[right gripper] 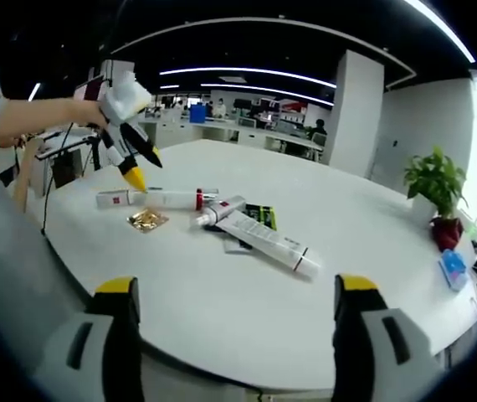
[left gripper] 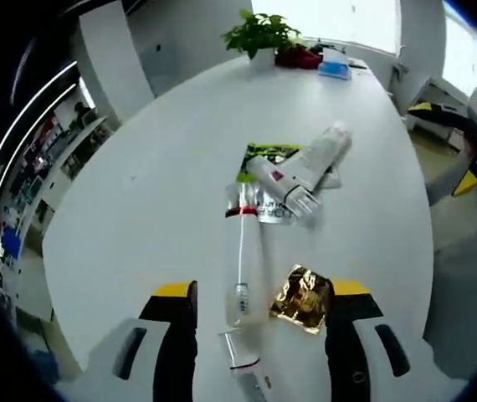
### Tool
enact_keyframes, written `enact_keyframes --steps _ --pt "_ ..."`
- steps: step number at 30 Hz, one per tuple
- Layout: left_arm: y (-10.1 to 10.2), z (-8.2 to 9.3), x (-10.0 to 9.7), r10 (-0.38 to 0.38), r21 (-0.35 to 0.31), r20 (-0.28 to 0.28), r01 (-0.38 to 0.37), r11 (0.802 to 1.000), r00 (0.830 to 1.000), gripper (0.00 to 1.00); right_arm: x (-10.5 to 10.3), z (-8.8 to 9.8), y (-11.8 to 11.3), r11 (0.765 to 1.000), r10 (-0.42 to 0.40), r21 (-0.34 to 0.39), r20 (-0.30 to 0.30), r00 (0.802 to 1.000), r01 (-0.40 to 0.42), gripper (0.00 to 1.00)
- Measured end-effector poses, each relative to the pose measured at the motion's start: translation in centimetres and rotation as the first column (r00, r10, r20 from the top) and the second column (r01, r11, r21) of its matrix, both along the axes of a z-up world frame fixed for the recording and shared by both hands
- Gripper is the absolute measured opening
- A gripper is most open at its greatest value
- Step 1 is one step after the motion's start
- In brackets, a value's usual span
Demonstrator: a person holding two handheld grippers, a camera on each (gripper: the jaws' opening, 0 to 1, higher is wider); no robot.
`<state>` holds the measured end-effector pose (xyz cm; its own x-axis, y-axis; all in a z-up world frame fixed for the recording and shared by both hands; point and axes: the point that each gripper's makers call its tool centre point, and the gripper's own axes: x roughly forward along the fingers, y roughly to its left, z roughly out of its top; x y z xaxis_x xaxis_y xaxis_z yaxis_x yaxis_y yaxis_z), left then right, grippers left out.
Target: Arrange the skincare products in the storage area until every visible bottle or jar stands upright without overlapping.
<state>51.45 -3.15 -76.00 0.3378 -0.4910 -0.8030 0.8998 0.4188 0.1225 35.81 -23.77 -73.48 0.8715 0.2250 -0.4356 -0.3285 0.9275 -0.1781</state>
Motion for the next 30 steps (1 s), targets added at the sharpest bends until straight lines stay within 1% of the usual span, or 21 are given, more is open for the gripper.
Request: enact_keyframes --steps 3,7,13,17,20,25,27,30 --pt "-0.2 -0.6 0.5 -0.007 0.021 -0.014 0.007 1.0 1.0 0.56 0.0 0.0 0.0 1.0 -0.001 -0.001 -0.002 1.0 0.001 0.97" --pt "-0.4 -1.6 0.9 -0.018 0.055 -0.057 0.021 0.998 0.998 0.52 0.0 -0.1 -0.1 1.0 -0.004 -0.002 -0.004 1.0 0.004 0.97" --pt "-1.0 -2.5 1.6 -0.015 0.064 -0.087 0.021 0.998 0.996 0.5 0.1 -0.1 -0.2 1.0 -0.013 0.001 -0.007 1.0 0.013 0.96" --pt "-1.3 -3.3 1.6 -0.017 0.078 -0.12 0.027 0.997 0.993 0.45 0.0 -0.2 -0.2 1.0 -0.013 0.0 -0.01 1.0 0.013 0.96" --pt "-1.4 -3.9 1.7 -0.017 0.094 -0.138 0.03 0.995 0.99 0.45 0.0 -0.2 -0.2 1.0 -0.013 -0.002 -0.01 1.0 0.013 0.96" --pt "-1.4 -4.5 2.1 0.0 0.104 -0.161 0.017 0.994 0.987 0.4 0.0 -0.2 -0.4 1.0 -0.019 -0.003 -0.012 1.0 0.019 0.95" --pt "-1.4 -4.7 2.3 -0.002 0.115 -0.162 0.021 0.993 0.987 0.39 0.0 -0.2 -0.4 1.0 -0.022 -0.003 -0.014 1.0 0.022 0.95" --pt "-1.5 -5.0 2.6 0.013 0.126 -0.181 0.01 0.992 0.983 0.38 0.0 -0.3 -0.4 1.0 -0.021 -0.004 -0.015 1.0 0.021 0.94"
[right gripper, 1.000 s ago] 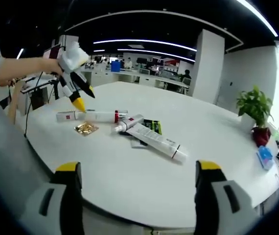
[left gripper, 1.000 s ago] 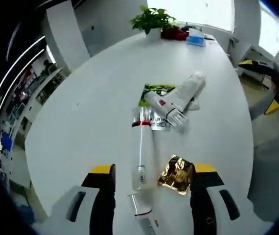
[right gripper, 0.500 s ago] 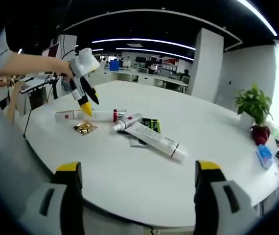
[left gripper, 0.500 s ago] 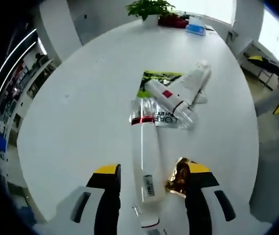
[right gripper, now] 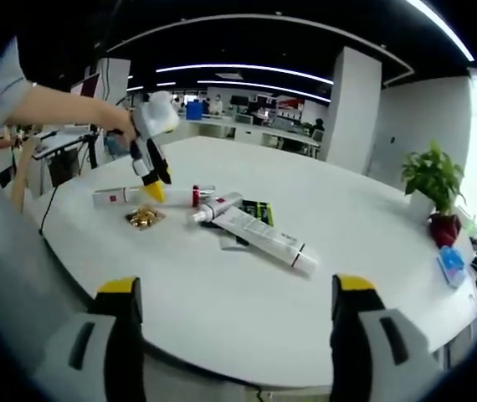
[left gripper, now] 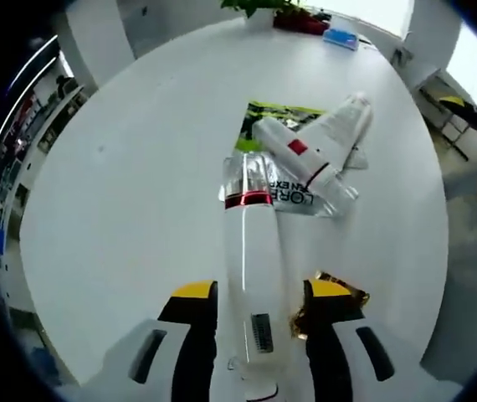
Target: Arrange the skincare products in the storage area until every visible bottle or jar stands upright without overlapping.
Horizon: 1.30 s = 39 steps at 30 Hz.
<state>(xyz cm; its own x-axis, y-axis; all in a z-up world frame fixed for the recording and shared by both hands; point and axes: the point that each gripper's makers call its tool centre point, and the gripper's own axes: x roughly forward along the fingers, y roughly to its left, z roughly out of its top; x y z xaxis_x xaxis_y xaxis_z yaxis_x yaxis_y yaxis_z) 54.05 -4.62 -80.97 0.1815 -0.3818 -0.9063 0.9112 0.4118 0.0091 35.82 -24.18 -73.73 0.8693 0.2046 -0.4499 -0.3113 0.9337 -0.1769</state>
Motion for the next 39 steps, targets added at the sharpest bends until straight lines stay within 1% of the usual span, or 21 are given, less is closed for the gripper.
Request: enact_keyframes --steps 4,7,9,12,17,21,24,26,28,31,34,37,38,39 --pt "-0.3 -0.5 0.3 0.007 -0.001 -0.025 -0.007 1.0 1.0 0.35 0.0 -0.1 0.0 1.0 -0.001 -0.002 -0.003 1.0 0.001 0.94" --pt "-0.3 -0.8 0.3 0.014 0.012 -0.039 -0.014 1.0 0.999 0.32 0.0 -0.1 0.0 1.0 -0.001 -0.003 -0.005 1.0 0.001 0.94" --pt "-0.3 -1.0 0.2 0.017 0.017 -0.043 -0.017 1.0 0.999 0.31 0.0 -0.1 0.0 1.0 -0.001 -0.003 -0.006 1.0 0.001 0.93" --pt "-0.3 -1.1 0.2 0.018 0.019 -0.047 -0.017 1.0 0.999 0.26 0.0 -0.2 -0.1 1.0 -0.003 -0.004 -0.008 1.0 0.003 0.93" --pt "-0.2 -1.0 0.3 0.026 0.02 -0.054 -0.025 0.999 0.998 0.26 0.0 -0.2 -0.1 1.0 -0.001 -0.006 -0.011 1.0 0.001 0.92" --pt "-0.2 -1.0 0.3 0.056 0.022 -0.062 -0.055 0.998 0.996 0.25 0.0 -0.3 0.0 1.0 0.002 -0.008 -0.015 1.0 -0.002 0.93" --pt "-0.1 -1.0 0.4 0.078 0.018 -0.055 -0.077 0.997 0.995 0.25 -0.2 -0.6 0.1 1.0 0.013 -0.011 -0.037 0.999 -0.013 0.94" --pt "-0.1 -0.9 0.4 0.096 0.01 -0.05 -0.096 0.995 0.994 0.25 -0.2 -0.6 0.2 1.0 0.015 -0.012 -0.041 0.999 -0.016 0.95" --pt "0.0 -0.9 0.4 0.123 0.006 -0.06 -0.123 0.992 0.991 0.24 -0.2 -0.8 0.3 1.0 0.021 -0.01 -0.052 0.998 -0.022 0.96" --pt "0.2 -0.9 0.3 0.137 0.007 -0.059 -0.136 0.991 0.989 0.24 -0.2 -1.1 0.2 0.999 0.029 -0.01 -0.074 0.997 -0.03 0.98" --pt "0.4 -0.9 -0.1 0.138 0.007 -0.062 -0.137 0.99 0.989 0.24 -0.2 -1.6 0.2 0.999 0.047 0.012 -0.115 0.992 -0.045 0.98" --pt "0.6 -0.8 -0.3 0.155 -0.011 -0.065 -0.156 0.988 0.986 0.23 0.0 -1.7 0.1 0.998 0.062 0.031 -0.128 0.99 -0.058 0.98" --pt "0.7 -0.7 -0.4 0.164 -0.018 -0.067 -0.165 0.986 0.984 0.23 0.1 -1.7 0.1 0.997 0.068 0.04 -0.134 0.989 -0.063 0.97" --pt "0.7 -0.7 -0.4 0.173 -0.028 -0.071 -0.176 0.984 0.982 0.23 0.1 -2.0 0.2 0.995 0.084 0.06 -0.155 0.984 -0.075 0.94"
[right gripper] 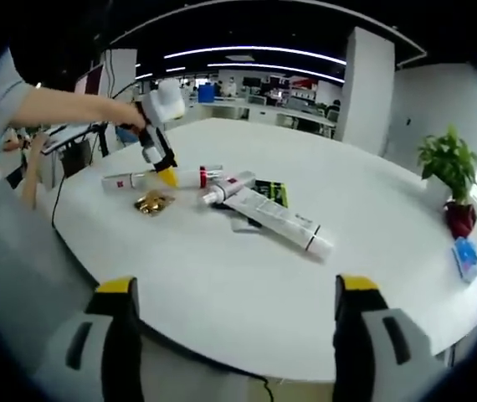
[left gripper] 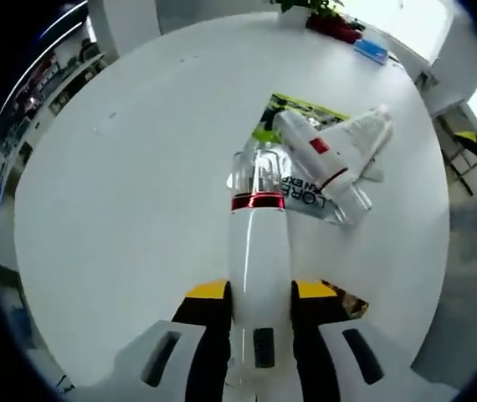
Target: Arrange the skincare products in the storage area until every visible bottle or jar stands upright without overlapping.
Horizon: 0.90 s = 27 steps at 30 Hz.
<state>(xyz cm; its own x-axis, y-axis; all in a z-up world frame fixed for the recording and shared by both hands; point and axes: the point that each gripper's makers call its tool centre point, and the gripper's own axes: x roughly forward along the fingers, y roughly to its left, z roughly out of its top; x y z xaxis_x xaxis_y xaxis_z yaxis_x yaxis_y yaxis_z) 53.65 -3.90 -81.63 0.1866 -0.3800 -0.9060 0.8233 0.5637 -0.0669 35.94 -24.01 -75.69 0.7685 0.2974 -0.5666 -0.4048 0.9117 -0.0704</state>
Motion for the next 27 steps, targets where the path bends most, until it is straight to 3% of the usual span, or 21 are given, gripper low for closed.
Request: enact_keyframes --steps 3,6,9,12,16,22,27 --pt "-0.2 0.4 -0.6 0.069 -0.069 -0.069 -0.074 0.995 0.995 0.23 0.2 -0.3 -0.4 1.0 0.005 0.008 -0.023 1.0 -0.005 0.87" --pt "0.0 0.6 -0.5 0.078 -0.089 -0.064 -0.084 0.992 0.995 0.23 0.8 -0.4 -0.7 1.0 0.014 0.009 -0.036 0.999 -0.014 0.89" --pt "0.1 0.4 -0.8 0.084 -0.083 -0.072 -0.09 0.992 0.994 0.23 1.1 -0.4 0.0 0.998 0.057 0.045 -0.076 0.995 -0.054 0.85" --pt "-0.1 0.7 -1.2 0.11 -0.121 -0.108 -0.123 0.985 0.988 0.23 1.6 -0.1 0.9 0.993 0.102 0.065 -0.094 0.99 -0.096 0.84" --pt "-0.2 0.9 -1.5 0.128 -0.149 -0.127 -0.147 0.978 0.984 0.23 2.7 0.5 3.3 0.969 0.175 0.194 -0.1 0.979 -0.154 0.76" --pt "-0.3 1.0 -2.0 0.151 -0.18 -0.153 -0.178 0.967 0.977 0.23 4.3 0.6 6.0 0.943 0.252 0.25 -0.109 0.962 -0.219 0.65" --pt "-0.2 0.9 -2.4 0.16 -0.184 -0.166 -0.19 0.964 0.973 0.23 5.8 0.7 8.4 0.904 0.253 0.386 -0.136 0.958 -0.184 0.6"
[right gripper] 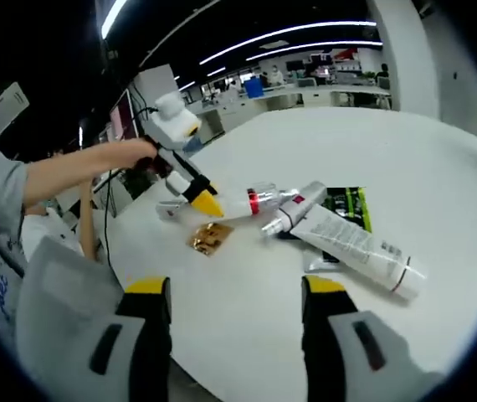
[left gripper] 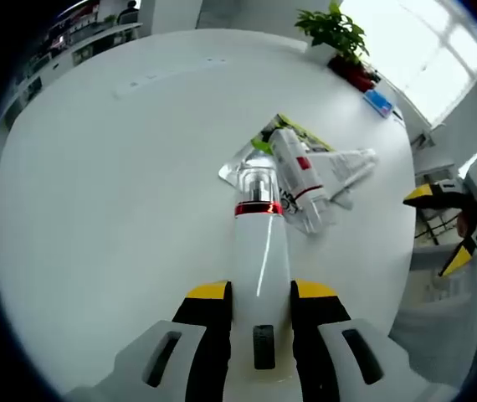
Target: Arrange the skincare products in the storage area until every visible bottle or jar stands upright without overlapping.
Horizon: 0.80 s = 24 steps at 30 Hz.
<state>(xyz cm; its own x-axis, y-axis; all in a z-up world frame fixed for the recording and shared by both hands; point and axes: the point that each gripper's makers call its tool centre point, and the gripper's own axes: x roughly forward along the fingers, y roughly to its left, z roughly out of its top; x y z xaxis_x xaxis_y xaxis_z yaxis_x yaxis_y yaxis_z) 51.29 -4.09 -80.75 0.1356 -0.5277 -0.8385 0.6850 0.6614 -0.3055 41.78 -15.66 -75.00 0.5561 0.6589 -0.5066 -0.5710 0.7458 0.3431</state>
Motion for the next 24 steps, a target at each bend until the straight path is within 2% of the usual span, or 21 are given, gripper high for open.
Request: enact_keyframes --steps 4,7,11,16,17,19,24 --pt "0.0 0.2 -0.6 0.011 -0.021 -0.017 -0.012 1.0 1.0 0.23 1.4 0.7 1.6 0.993 -0.019 0.112 -0.034 0.999 0.022 0.57" --pt "0.0 0.2 -1.1 0.019 -0.035 -0.034 -0.02 0.999 0.999 0.23 1.9 0.4 2.4 0.992 -0.004 0.129 -0.055 0.998 0.011 0.57" --pt "0.0 0.1 -1.8 0.027 -0.051 -0.045 -0.029 0.998 0.999 0.23 2.7 -0.5 3.9 0.972 0.0 0.234 -0.161 0.987 0.038 0.55" --pt "0.2 0.2 -2.7 0.045 -0.074 -0.055 -0.049 0.996 0.997 0.23 3.6 -2.0 4.7 0.929 -0.046 0.338 -0.298 0.954 0.15 0.5" --pt "0.2 0.2 -2.8 0.047 -0.077 -0.057 -0.051 0.996 0.997 0.23 3.9 -2.3 4.9 0.913 -0.064 0.36 -0.337 0.939 0.192 0.5" --pt "0.3 0.2 -3.3 0.05 -0.082 -0.063 -0.055 0.995 0.997 0.23 4.4 -2.7 5.1 0.893 -0.095 0.376 -0.377 0.921 0.246 0.49" --pt "0.3 0.5 -4.1 0.063 -0.109 -0.078 -0.071 0.992 0.995 0.23 5.4 -3.2 5.7 0.857 -0.135 0.407 -0.415 0.9 0.316 0.48"
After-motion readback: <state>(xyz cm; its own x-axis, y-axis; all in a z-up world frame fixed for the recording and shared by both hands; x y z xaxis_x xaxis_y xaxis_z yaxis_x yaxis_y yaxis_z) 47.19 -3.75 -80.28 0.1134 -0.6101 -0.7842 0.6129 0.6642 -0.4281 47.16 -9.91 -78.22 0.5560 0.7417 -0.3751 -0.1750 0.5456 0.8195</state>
